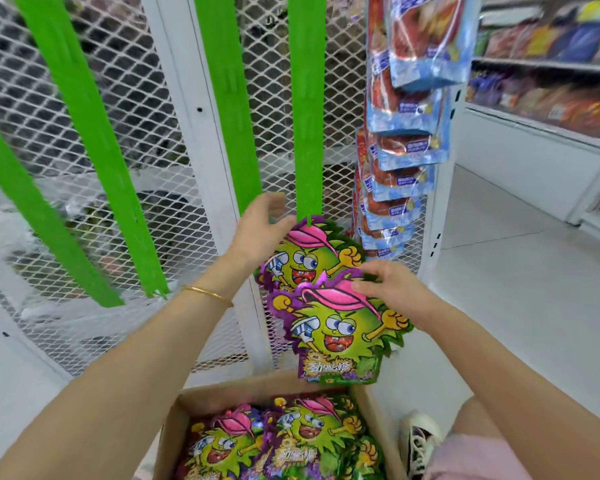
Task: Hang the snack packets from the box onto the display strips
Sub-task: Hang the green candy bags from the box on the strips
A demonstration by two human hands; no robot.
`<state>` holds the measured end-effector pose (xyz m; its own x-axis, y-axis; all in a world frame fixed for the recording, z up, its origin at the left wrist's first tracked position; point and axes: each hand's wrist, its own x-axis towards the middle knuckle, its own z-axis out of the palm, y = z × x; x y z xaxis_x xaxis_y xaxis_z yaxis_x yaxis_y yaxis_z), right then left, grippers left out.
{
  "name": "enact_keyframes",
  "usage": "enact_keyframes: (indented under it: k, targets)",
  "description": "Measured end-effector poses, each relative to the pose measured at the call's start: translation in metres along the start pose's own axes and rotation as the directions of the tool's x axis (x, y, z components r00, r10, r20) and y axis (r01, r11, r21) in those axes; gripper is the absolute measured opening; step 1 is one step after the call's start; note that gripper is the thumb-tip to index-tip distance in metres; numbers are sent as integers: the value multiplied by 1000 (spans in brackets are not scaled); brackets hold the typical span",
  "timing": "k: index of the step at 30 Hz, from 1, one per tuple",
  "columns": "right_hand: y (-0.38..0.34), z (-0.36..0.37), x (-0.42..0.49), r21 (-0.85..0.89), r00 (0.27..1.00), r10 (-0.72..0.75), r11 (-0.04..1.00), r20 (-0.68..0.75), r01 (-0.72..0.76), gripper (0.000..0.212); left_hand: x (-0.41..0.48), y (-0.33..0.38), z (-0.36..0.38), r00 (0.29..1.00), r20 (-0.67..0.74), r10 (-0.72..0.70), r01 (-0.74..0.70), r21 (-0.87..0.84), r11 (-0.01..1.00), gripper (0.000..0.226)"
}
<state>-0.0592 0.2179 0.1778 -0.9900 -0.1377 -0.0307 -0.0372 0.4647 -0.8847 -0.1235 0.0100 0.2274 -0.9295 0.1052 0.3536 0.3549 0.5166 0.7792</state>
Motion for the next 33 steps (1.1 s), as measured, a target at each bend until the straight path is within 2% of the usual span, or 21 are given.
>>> enact_keyframes:
  k: [2, 5, 9, 12, 15, 17, 19, 23, 29, 33]
  targets:
    - [-7, -6, 2, -31, 999, -19, 999, 26, 20, 14, 12, 8, 11, 999, -22, 29, -29, 6, 1000, 40]
    - [-17, -14, 5, -25, 998, -43, 999, 50, 44, 14, 22, 11, 20, 997, -62, -42, 36, -82, 996, 37]
    - [-35, -19, 16, -171, 992, -125, 978, -6, 122, 22, 34, 12, 22, 996, -66, -58, 54, -69, 996, 21]
    - [-48, -20, 27, -348, 971, -227, 919, -78, 186, 9, 32, 20, 18, 999, 2, -44, 44, -91, 995, 29]
    - [-67, -21, 32, -469, 938, -304, 861, -170, 194, 16, 27, 31, 9, 992, 94, -79, 101, -258, 961, 33]
    - [-79, -23, 33, -534, 910, -360, 820, -205, 205, 18, 26, 38, 3, 983, 158, -96, 140, -294, 945, 27]
    - [-87, -24, 35, -600, 882, -416, 771, -222, 213, 20, 27, 44, -1, 976, 201, -86, 138, -260, 956, 19]
    - [-98, -26, 39, -655, 844, -484, 719, -231, 232, 21, 26, 54, -4, 971, 231, -53, 102, -204, 974, 18]
    - [-104, -23, 39, -718, 793, -553, 659, -258, 226, 22, 22, 63, -7, 978, 198, -73, 113, -197, 974, 31]
    - [-99, -20, 35, -708, 822, -522, 668, -228, 229, 21, 20, 62, -5, 987, 123, -104, 129, -217, 967, 36]
